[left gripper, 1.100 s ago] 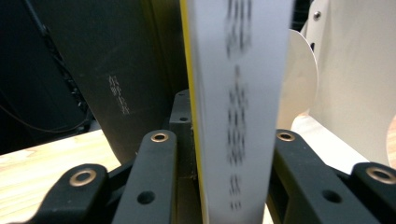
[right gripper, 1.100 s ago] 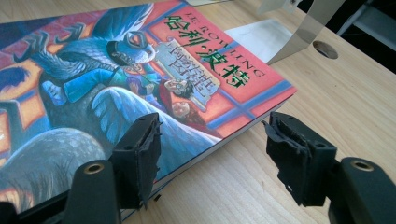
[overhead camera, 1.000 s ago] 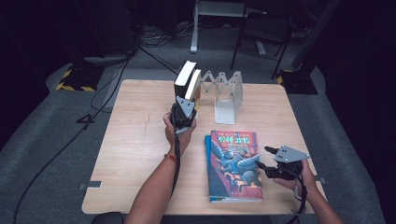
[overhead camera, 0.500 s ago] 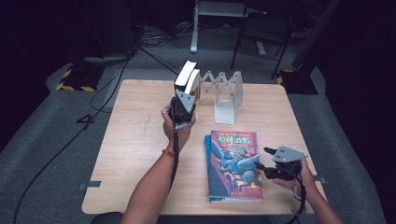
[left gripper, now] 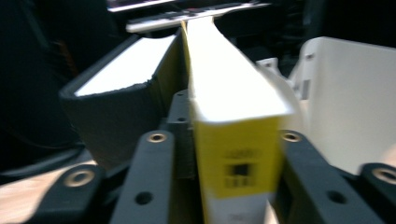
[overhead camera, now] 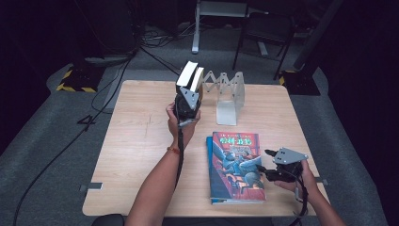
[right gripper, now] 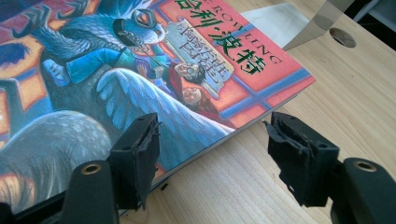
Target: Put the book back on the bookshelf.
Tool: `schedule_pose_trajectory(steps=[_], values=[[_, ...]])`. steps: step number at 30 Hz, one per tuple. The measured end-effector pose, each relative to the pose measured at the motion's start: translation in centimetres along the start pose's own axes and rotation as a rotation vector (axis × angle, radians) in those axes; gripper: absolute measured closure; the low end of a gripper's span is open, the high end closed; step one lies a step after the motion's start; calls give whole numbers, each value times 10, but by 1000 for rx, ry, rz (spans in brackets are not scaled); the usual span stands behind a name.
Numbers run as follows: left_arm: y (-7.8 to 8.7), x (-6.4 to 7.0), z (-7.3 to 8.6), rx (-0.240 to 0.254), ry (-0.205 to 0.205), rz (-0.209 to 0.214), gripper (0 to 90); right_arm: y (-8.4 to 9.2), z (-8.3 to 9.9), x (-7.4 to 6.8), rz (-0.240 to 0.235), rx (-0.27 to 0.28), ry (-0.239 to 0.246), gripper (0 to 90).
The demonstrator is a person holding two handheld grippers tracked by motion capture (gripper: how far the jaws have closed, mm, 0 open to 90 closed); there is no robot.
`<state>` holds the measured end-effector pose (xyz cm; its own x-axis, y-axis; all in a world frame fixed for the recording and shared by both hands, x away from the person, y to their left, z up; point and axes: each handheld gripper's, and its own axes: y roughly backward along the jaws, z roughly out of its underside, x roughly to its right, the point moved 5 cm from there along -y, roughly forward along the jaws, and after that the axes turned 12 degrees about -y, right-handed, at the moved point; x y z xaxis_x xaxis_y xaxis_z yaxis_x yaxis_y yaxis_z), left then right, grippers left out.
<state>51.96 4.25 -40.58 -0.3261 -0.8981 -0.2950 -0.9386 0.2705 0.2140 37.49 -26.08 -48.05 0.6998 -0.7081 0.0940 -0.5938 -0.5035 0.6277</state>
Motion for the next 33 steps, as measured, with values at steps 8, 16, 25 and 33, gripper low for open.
schedule_pose_trajectory(steps=[8,16,25,33], values=[[20,5,19,1,16,86,527,2,2,3,-3,-1,-21,344],[32,11,51,-38,-24,173,623,2,3,4,-4,-1,-28,343],[34,12,73,-80,-35,217,731,2,3,4,-3,2,-35,342],[19,10,68,-99,20,162,741,2,4,4,-5,0,-37,343]])
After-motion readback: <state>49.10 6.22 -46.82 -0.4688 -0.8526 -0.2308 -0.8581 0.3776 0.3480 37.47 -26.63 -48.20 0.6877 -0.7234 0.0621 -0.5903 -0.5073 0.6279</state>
